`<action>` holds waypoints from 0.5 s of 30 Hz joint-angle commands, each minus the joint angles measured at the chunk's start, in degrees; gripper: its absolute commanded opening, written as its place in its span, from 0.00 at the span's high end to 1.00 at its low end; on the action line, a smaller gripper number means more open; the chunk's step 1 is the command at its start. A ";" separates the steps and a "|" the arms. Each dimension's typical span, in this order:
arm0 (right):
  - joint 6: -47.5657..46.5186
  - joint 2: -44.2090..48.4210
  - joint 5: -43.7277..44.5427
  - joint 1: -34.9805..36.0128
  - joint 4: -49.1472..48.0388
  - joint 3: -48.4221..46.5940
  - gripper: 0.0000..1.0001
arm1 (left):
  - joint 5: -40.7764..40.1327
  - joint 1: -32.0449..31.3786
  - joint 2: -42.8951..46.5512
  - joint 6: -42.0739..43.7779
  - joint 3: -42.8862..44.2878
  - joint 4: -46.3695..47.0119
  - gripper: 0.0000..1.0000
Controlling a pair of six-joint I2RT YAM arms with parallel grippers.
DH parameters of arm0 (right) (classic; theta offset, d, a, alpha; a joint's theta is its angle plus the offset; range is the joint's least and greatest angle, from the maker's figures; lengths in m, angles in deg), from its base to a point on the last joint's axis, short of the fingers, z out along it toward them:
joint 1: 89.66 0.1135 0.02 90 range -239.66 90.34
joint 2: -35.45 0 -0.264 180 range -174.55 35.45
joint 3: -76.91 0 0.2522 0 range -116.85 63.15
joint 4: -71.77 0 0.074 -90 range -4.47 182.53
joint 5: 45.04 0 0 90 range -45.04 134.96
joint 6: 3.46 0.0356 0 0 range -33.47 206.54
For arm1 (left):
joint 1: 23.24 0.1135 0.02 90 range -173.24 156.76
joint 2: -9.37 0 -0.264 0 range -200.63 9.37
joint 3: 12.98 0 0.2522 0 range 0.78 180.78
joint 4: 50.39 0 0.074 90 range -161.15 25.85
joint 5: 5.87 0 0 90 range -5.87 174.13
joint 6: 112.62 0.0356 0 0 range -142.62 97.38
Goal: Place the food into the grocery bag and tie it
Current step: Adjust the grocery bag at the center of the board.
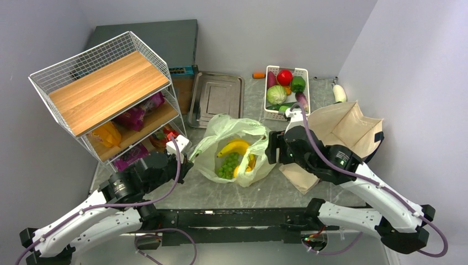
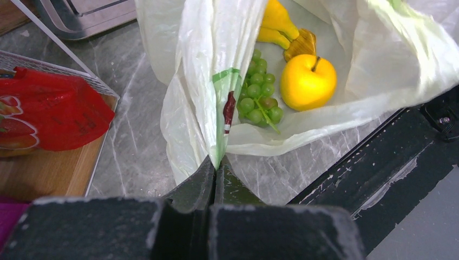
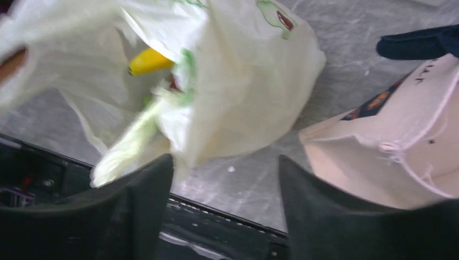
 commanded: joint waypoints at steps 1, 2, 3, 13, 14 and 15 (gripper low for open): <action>1.52 1.58 -0.48 -0.20 3.35 -0.42 0.17 | 0.18 -0.22 0.21 0.47 -0.08 2.35 1.00; 1.14 1.75 -1.80 -0.25 2.60 -1.53 0.14 | 0.27 -0.26 0.09 0.50 -0.09 2.37 1.00; 0.62 1.80 -3.23 -0.25 1.07 -2.79 0.12 | 0.37 -0.22 0.01 0.54 -0.04 2.42 1.00; 3.41 -10.31 -18.70 1.02 -8.24 -13.37 0.09 | 0.14 -0.21 0.78 -0.18 -0.05 1.74 1.00; 4.22 -12.02 -18.70 1.82 -7.96 -14.01 0.10 | 0.14 -0.28 0.99 -0.27 -0.10 1.73 1.00; 5.08 -13.65 -18.07 2.99 -7.68 -14.57 0.11 | 0.27 -0.24 1.30 -0.31 -0.11 1.77 1.00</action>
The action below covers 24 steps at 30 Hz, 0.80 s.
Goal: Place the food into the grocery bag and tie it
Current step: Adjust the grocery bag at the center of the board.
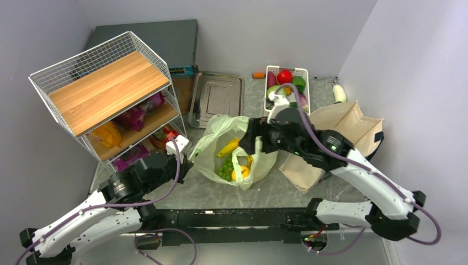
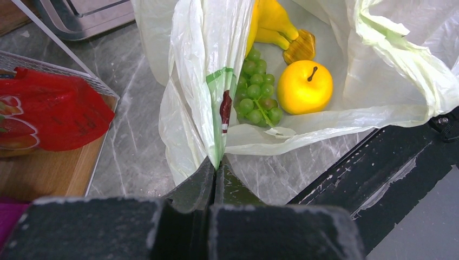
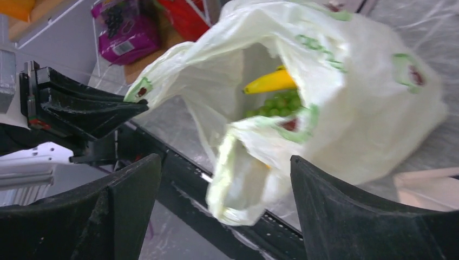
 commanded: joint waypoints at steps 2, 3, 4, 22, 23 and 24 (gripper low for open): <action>6.14 -8.17 -1.72 4.88 -1.73 -3.19 0.12 | 0.49 -0.22 1.60 -0.26 -0.17 1.94 1.00; 7.27 -8.93 -0.49 6.30 -1.68 -3.41 0.12 | 0.65 -0.22 1.69 -0.20 -0.18 1.96 1.00; 8.25 -9.67 1.27 7.73 -1.34 -3.85 0.12 | 0.61 -0.23 1.70 -0.18 -0.16 1.99 1.00; 22.14 -14.91 17.00 14.95 -5.00 8.29 0.23 | 2.06 -0.24 3.41 -0.43 -0.13 2.02 1.00; 21.47 -14.66 17.44 14.95 -6.83 9.41 0.27 | 2.27 -0.21 3.52 -0.54 -0.19 2.06 1.00; 21.12 -14.46 18.07 14.92 -8.20 10.16 0.32 | 2.39 -0.27 3.72 -0.60 -0.21 2.13 1.00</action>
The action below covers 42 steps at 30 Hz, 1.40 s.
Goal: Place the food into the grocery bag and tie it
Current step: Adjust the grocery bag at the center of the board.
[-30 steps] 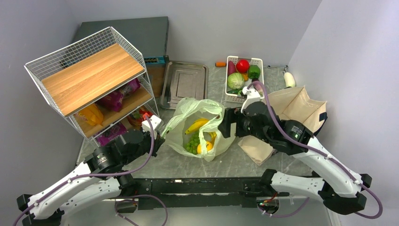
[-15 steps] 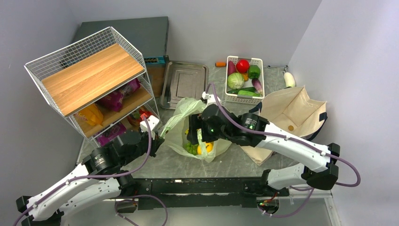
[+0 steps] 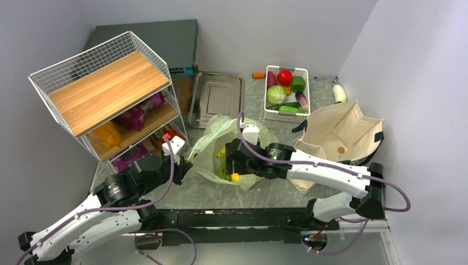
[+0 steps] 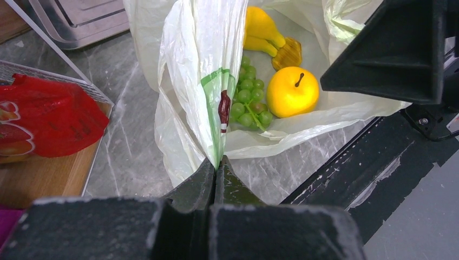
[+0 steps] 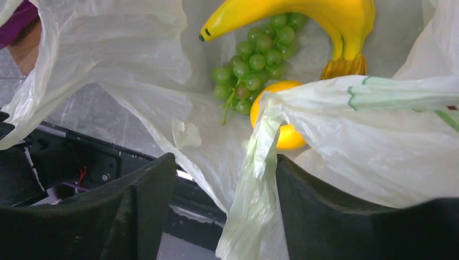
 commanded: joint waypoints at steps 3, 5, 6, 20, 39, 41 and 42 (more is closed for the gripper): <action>-1.44 1.75 5.65 -0.09 -10.10 3.11 0.54 | 1.15 -0.23 1.20 -0.90 -0.21 2.21 1.00; -2.30 1.72 6.94 -0.46 -10.04 2.99 0.76 | 1.20 -0.21 1.81 -1.58 -0.21 2.22 1.00; -2.83 1.95 7.52 -0.70 -9.67 2.70 0.86 | 1.38 -0.25 2.18 -1.95 -0.33 2.34 1.00; -26.98 12.50 -0.98 -21.65 -16.32 -6.30 1.00 | -13.49 -0.21 -6.19 -12.86 23.03 -13.24 1.00; -27.68 25.62 -24.94 -39.18 -7.69 2.40 1.00 | -1.34 -0.27 -6.57 -12.36 16.27 -1.10 1.00; -26.74 29.27 -27.16 -39.15 -4.49 4.88 0.86 | -0.29 -0.25 -7.44 -11.84 14.16 0.36 1.00; -26.60 30.58 -27.93 -39.13 -2.99 5.55 0.73 | -0.13 -0.24 -7.92 -11.64 13.14 1.17 1.00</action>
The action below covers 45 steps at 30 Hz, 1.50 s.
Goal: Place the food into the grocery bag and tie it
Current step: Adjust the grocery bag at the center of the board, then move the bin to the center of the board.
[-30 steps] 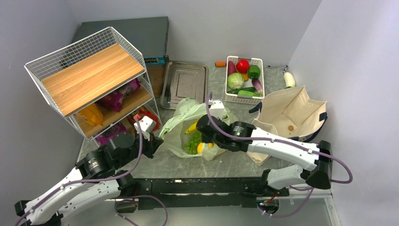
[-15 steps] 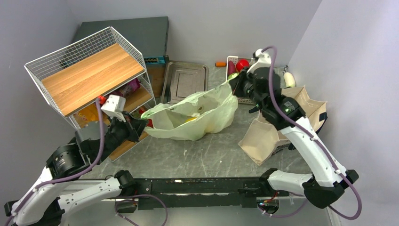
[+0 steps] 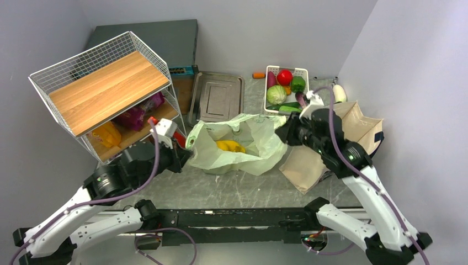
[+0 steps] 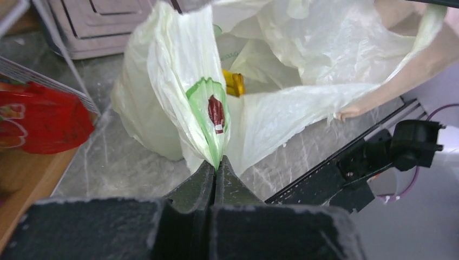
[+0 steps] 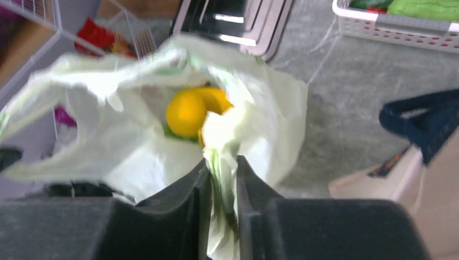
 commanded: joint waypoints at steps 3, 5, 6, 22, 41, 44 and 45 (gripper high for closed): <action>1.44 8.63 -6.65 -0.12 9.28 2.23 0.38 | 5.71 -0.22 -3.24 2.16 -5.05 8.67 1.00; 0.87 8.53 -6.77 -0.12 10.37 0.30 0.28 | 7.03 -0.24 -4.63 2.50 -5.79 10.26 1.00; 0.43 8.19 -6.86 -0.12 10.59 -1.28 0.26 | 7.67 -0.21 -5.35 2.60 -5.72 10.71 1.00; -4.27 -15.42 12.92 -0.20 0.62 -24.26 0.21 | 3.46 -0.26 2.21 3.04 -8.10 4.24 1.00; -7.68 -43.46 9.50 -11.57 -0.89 -42.99 0.00 | -6.70 -0.26 4.76 -4.10 -9.50 -9.79 1.00; -7.21 -49.70 8.31 -13.96 1.09 -48.28 0.00 | -7.04 -0.24 5.36 -5.12 -9.50 -11.29 1.00; -6.71 -51.46 7.92 -14.79 1.98 -50.12 0.00 | -7.29 -0.23 5.58 -5.54 -9.63 -11.79 1.00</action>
